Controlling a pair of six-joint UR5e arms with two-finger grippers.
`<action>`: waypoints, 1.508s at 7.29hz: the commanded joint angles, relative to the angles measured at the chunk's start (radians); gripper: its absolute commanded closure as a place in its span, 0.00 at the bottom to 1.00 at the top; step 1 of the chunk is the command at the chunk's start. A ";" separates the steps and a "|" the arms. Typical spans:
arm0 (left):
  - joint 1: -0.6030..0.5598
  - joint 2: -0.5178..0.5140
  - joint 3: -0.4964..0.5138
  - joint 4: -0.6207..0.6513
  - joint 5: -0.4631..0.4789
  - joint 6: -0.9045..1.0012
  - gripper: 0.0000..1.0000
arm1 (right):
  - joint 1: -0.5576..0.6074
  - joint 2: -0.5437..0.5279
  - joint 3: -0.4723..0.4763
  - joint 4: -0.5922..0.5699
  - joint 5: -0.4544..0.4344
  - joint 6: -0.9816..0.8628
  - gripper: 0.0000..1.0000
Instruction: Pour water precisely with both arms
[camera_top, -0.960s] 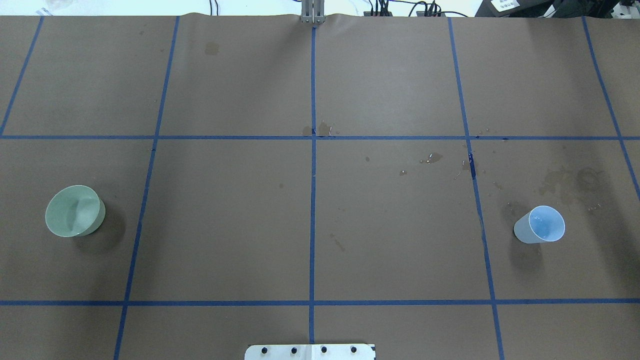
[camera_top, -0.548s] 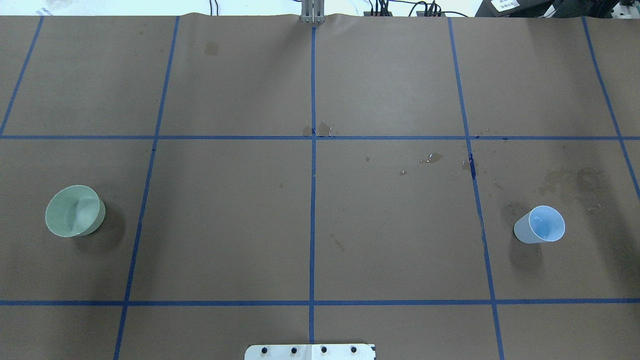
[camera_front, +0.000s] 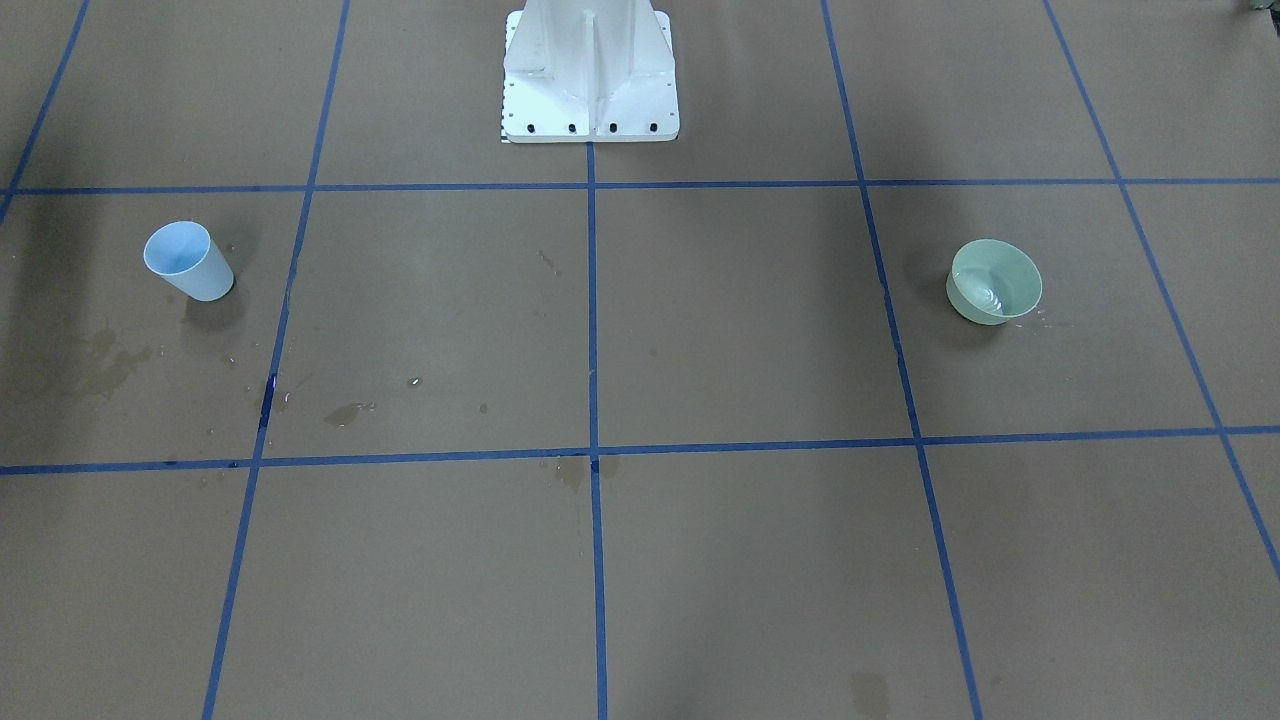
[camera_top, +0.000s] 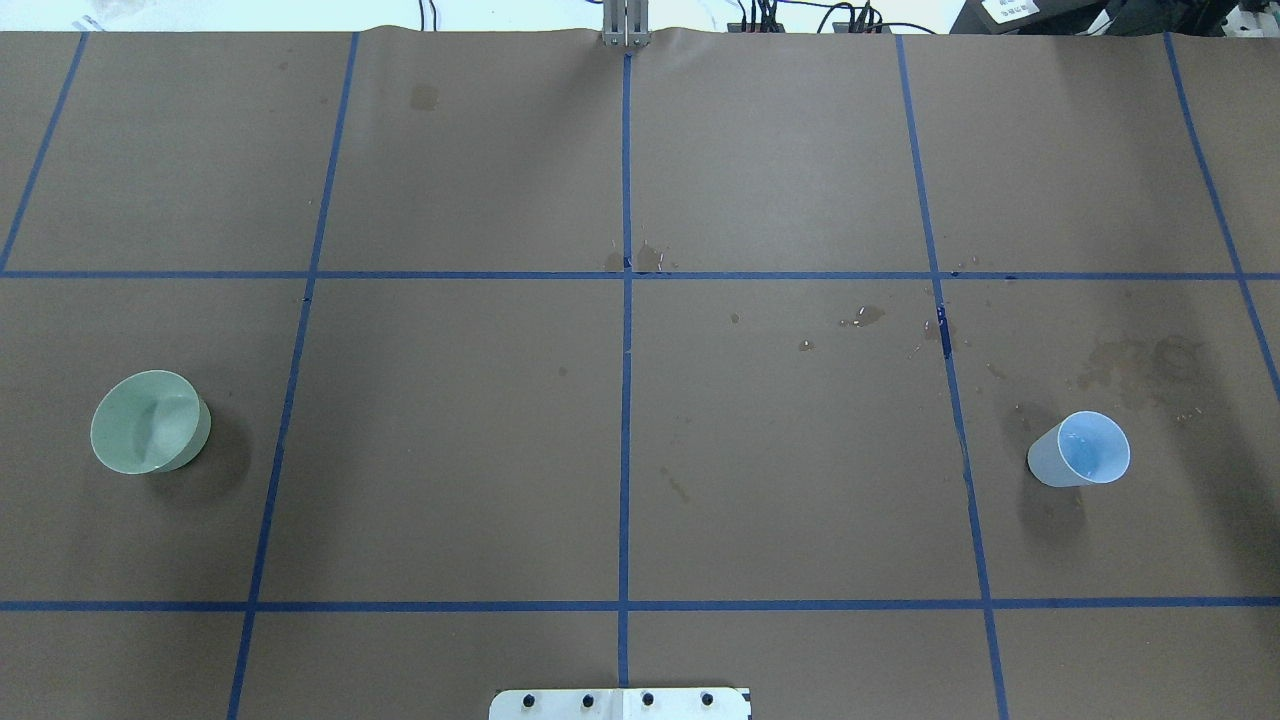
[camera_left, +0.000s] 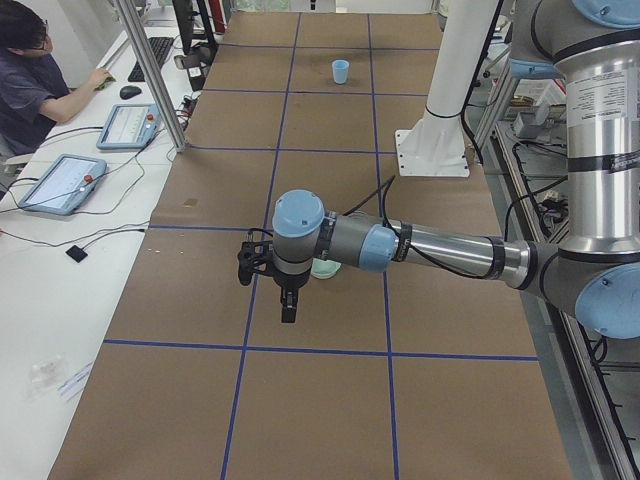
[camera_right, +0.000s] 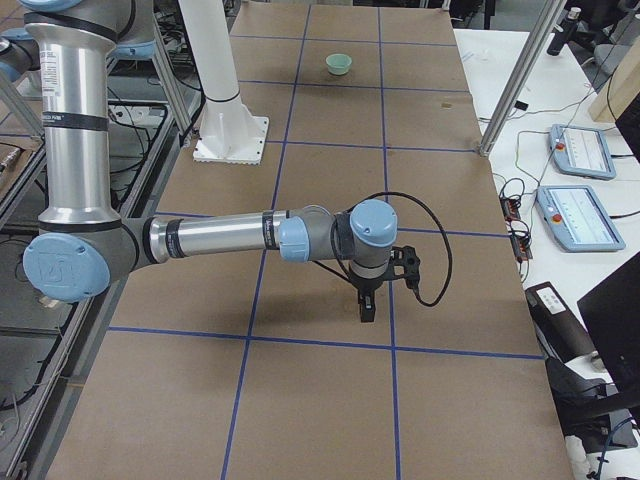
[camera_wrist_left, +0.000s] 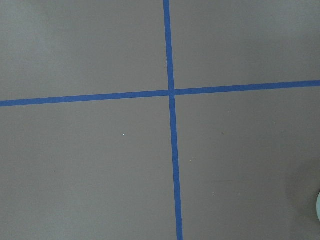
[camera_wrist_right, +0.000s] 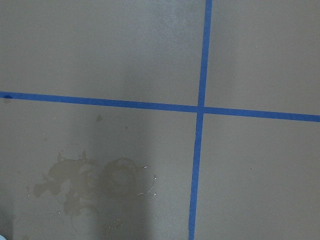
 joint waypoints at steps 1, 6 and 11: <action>0.210 0.065 0.001 -0.310 0.010 -0.398 0.00 | 0.000 0.000 0.006 -0.005 -0.007 -0.001 0.00; 0.608 0.066 0.011 -0.494 0.223 -0.765 0.00 | -0.048 0.011 0.012 -0.012 -0.043 0.012 0.00; 0.657 0.010 0.112 -0.496 0.257 -0.764 0.00 | -0.048 0.009 0.012 -0.009 -0.032 0.014 0.00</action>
